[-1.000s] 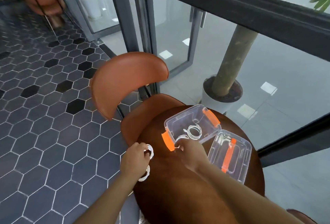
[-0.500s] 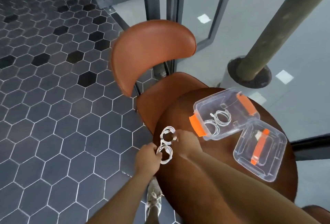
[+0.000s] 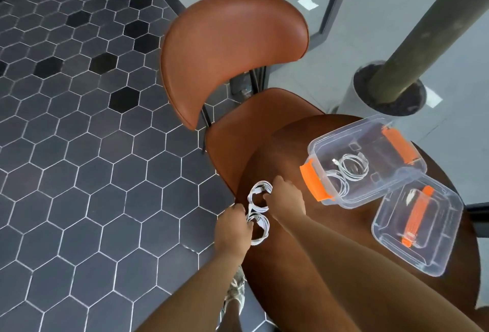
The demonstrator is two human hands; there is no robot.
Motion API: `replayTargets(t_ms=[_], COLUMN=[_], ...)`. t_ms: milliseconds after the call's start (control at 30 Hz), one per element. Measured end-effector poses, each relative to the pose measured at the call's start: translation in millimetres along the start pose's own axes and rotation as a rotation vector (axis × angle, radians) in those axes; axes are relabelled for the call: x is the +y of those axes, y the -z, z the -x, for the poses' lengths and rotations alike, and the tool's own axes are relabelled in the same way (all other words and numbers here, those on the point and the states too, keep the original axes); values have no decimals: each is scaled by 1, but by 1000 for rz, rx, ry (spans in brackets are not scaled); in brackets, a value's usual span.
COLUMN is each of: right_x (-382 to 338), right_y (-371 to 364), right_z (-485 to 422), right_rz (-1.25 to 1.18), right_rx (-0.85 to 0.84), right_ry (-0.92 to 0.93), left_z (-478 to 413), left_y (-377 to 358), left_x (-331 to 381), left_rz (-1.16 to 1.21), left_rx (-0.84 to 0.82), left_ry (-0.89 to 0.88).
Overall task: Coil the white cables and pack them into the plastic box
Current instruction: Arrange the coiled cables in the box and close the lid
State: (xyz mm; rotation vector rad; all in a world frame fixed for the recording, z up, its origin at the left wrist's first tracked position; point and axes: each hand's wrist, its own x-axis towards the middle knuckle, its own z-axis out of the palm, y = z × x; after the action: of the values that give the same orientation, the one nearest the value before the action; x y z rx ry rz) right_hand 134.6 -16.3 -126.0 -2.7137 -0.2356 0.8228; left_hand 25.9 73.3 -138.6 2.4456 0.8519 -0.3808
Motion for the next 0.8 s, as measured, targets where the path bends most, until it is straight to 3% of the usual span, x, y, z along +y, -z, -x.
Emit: replayTargets(t_ms=[367,800], right_x=[-10,-19], right_y=[16,113], right_z=[-1,60], right_rz=[-80,-131], right_rx=[43,194], right_ry=[-38,102], left_z=[-4,24], left_y=[20,118], left_x=[-11,30], left_rz=[22,196], left_rx=[29,281], left_ry=[15,43])
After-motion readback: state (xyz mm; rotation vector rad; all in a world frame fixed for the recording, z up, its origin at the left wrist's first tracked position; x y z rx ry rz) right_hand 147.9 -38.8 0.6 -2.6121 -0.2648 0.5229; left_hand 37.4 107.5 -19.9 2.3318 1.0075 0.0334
